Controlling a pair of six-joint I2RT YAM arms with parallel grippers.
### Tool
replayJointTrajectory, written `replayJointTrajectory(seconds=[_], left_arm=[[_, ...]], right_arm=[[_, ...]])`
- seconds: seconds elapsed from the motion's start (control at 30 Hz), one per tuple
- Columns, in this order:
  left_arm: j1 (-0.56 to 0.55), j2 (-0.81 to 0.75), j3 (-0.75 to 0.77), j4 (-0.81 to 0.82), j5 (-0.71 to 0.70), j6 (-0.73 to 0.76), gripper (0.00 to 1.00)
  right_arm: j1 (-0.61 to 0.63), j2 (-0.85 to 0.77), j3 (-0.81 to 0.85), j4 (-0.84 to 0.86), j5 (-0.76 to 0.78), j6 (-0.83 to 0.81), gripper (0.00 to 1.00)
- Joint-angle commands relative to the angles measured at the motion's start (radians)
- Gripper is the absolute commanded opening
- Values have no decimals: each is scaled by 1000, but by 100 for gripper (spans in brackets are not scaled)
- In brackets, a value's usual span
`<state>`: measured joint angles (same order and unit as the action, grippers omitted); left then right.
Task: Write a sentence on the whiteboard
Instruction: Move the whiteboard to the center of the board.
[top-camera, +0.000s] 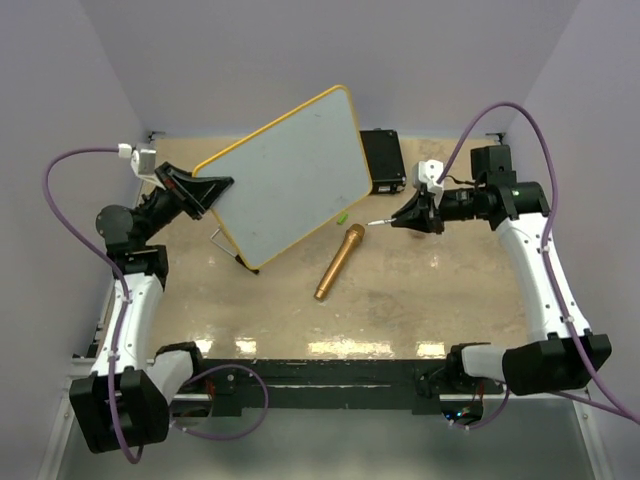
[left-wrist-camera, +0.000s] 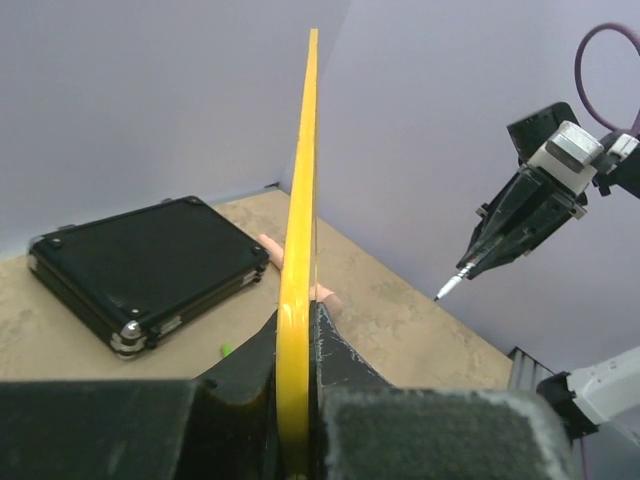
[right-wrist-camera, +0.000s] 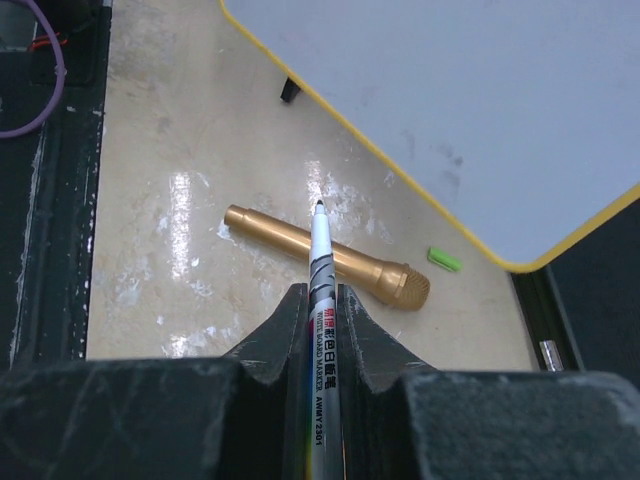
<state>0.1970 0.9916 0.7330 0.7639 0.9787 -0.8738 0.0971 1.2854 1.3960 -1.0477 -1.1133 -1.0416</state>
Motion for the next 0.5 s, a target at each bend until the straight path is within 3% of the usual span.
replayJointTrajectory(seconds=[0.0,0.23,0.47], left_arm=[[-80,-64,36,69,-129,-1,0],[-186,-61,-17,92,-187,18,0],[-413,-5,-55,80,-313,120,0]], right_arm=[[-5,-57,70,-133,41,-23,0],[-4,-98,124,-199,36,-2,0],[-2,-132,147,-181,3,41,0]])
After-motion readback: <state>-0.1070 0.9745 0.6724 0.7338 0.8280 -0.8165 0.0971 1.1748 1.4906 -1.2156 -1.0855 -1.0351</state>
